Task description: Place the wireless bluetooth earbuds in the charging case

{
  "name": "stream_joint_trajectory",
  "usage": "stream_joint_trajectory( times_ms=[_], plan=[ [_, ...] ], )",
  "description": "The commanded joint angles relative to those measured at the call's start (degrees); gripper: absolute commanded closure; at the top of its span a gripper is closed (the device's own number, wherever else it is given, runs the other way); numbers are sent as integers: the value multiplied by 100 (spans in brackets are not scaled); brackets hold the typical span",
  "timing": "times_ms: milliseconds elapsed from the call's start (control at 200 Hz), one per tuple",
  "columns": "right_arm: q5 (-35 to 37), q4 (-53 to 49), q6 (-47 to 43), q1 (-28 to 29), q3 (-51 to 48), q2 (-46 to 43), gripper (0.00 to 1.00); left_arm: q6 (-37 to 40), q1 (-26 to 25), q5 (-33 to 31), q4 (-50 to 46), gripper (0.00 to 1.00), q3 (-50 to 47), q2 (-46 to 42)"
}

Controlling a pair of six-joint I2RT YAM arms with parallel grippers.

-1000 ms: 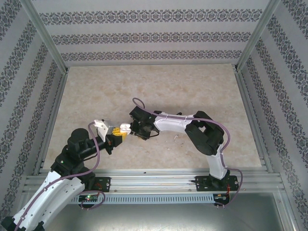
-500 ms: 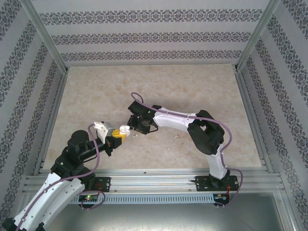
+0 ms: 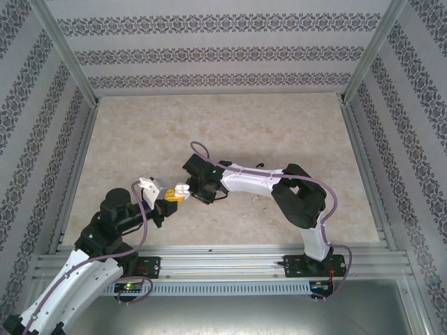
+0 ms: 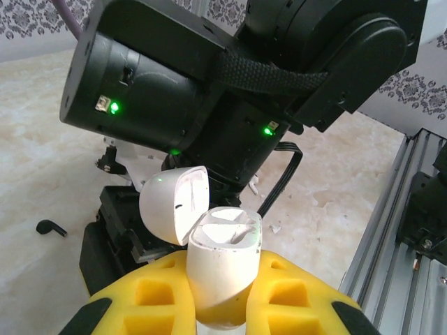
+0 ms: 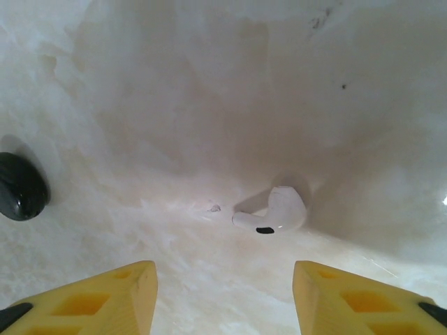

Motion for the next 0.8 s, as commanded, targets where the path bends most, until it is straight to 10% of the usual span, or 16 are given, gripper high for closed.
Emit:
stream_joint_trajectory(
  times_ms=[0, 794],
  plan=[
    [120, 69, 208, 19, -26, 229, 49, 197, 57, 159, -305, 100, 185, -115],
    [212, -1231, -1318, -348, 531, 566, 86, -1, 53, 313, -274, 100, 13, -276]
  ],
)
